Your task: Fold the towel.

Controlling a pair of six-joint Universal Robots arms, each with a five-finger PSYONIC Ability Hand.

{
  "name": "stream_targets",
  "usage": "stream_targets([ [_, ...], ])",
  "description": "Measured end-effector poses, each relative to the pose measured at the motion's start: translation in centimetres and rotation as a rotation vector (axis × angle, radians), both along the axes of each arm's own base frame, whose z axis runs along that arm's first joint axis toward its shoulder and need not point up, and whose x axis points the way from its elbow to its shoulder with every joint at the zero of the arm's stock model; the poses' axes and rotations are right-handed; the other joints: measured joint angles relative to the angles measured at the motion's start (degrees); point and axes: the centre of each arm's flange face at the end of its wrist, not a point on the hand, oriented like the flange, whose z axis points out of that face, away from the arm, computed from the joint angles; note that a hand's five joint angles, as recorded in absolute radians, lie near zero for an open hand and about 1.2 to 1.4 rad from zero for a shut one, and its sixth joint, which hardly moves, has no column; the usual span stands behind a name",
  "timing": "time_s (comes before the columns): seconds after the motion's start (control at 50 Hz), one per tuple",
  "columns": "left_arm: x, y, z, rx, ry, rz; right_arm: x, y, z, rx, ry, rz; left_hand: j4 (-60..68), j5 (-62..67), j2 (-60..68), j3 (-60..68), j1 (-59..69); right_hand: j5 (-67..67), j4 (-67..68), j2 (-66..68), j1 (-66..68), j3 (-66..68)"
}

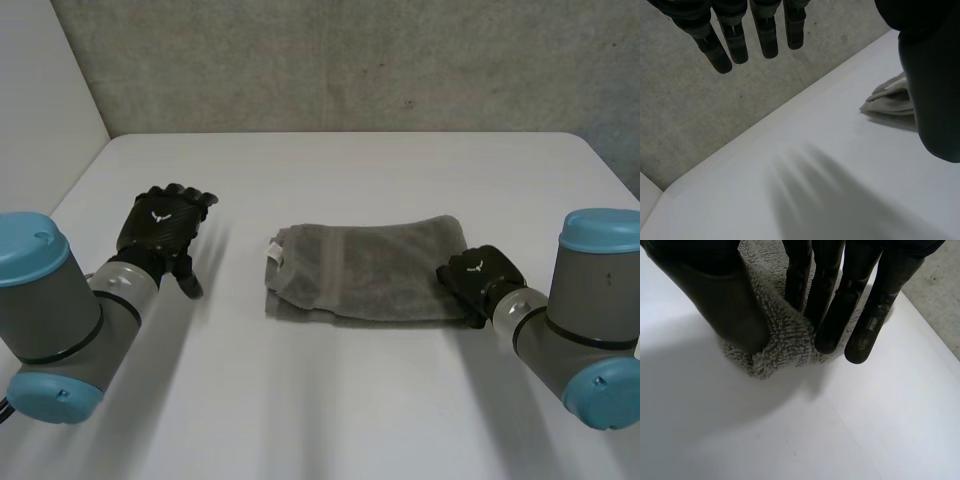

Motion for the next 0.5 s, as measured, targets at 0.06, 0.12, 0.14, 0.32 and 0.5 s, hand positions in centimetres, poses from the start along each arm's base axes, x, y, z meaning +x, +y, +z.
stream_targets([
  [0.06,-0.1,0.1,-0.1,0.003,-0.001,-0.003,-0.1,0.0,-0.3,0.001,0.015,0.006,0.00,0.00,0.00,-0.01,0.00,4.88,5.05,3.30,2.59,4.76],
  [0.12,-0.1,0.2,-0.1,0.004,-0.001,-0.004,0.0,-0.2,-0.1,-0.016,0.025,0.006,0.00,0.00,0.00,-0.01,0.00,11.20,11.29,8.84,7.67,10.73],
  [0.14,-0.1,0.2,-0.1,0.004,-0.001,-0.003,0.1,-0.5,0.2,-0.038,0.035,0.002,0.00,0.00,0.00,-0.01,0.00,15.91,16.16,12.26,12.61,15.82],
  [0.32,-0.1,0.0,0.8,-0.022,0.008,0.000,5.6,0.3,5.7,-0.262,0.024,0.129,0.00,-0.01,0.00,-0.01,-0.01,16.79,17.50,12.49,15.40,17.03],
  [0.5,-0.1,-0.2,4.2,-0.103,0.081,0.006,15.3,6.5,6.2,-0.347,-0.028,0.454,0.00,-0.01,0.00,-0.02,-0.01,16.79,17.50,13.41,15.61,17.04],
])
